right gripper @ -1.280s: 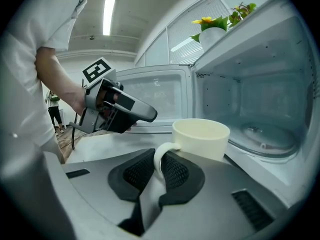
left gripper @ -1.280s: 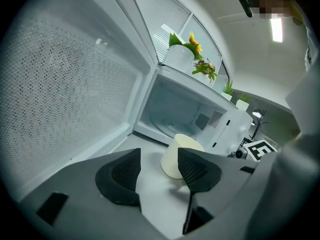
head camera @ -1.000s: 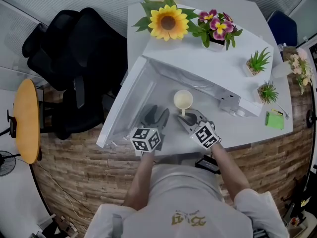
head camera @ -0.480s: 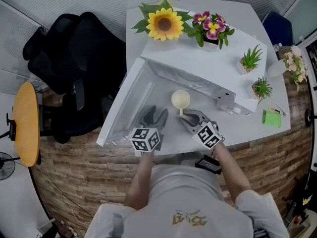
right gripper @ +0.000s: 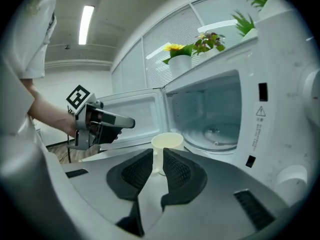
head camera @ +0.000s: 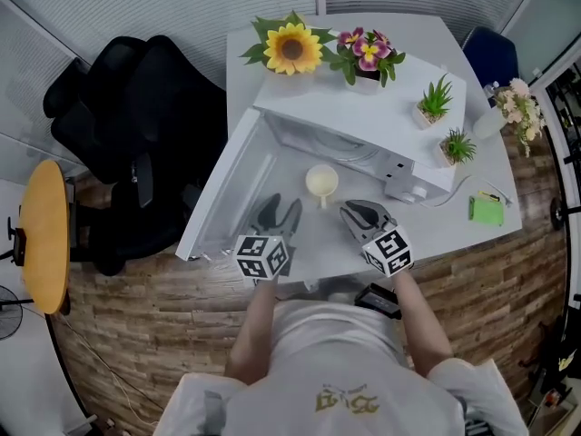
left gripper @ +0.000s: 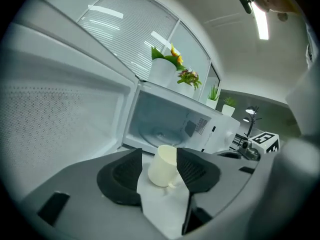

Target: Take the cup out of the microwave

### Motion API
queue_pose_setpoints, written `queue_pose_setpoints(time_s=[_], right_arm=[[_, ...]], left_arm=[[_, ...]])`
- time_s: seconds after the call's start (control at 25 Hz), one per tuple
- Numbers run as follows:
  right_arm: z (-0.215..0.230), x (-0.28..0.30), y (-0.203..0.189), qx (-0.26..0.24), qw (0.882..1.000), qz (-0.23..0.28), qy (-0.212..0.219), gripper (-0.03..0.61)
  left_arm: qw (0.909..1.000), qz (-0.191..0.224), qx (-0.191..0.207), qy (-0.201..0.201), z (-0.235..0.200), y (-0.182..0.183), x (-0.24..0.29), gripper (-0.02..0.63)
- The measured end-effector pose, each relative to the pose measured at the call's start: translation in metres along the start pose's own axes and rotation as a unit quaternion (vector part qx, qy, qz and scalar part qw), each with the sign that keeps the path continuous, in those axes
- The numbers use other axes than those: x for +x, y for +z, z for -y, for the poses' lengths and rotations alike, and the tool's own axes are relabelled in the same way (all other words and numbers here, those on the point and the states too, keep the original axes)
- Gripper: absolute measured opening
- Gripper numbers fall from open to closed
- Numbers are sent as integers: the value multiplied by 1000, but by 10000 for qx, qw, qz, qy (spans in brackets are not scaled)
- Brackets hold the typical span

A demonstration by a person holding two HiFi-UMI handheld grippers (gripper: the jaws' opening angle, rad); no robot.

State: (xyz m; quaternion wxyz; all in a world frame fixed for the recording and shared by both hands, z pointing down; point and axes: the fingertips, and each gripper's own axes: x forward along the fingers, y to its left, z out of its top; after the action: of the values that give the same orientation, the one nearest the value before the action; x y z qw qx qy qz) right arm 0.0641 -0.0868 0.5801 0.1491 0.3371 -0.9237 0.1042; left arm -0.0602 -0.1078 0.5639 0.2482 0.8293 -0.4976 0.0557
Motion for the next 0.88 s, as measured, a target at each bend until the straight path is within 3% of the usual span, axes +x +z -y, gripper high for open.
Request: queue_pose_setpoints(time_s=[0.28,0.6,0.76,0.88], right_arm=[[0,-26,37,698,9946,543,-548,45],[0,-52,68,930,9851,1075,-973,12],[-9,-48,71,766,9887,856,-961,12],[-6,-51,75,627,9873,796,-1226,12]], left_arm=[[9990,378,205,-107,23,32,-13,185],[9973,521,465,-233,46,47,-25,133],[9966,660,424,-258,52,54,-30,105],[9965,664,474,-196,55,56,-34,50]])
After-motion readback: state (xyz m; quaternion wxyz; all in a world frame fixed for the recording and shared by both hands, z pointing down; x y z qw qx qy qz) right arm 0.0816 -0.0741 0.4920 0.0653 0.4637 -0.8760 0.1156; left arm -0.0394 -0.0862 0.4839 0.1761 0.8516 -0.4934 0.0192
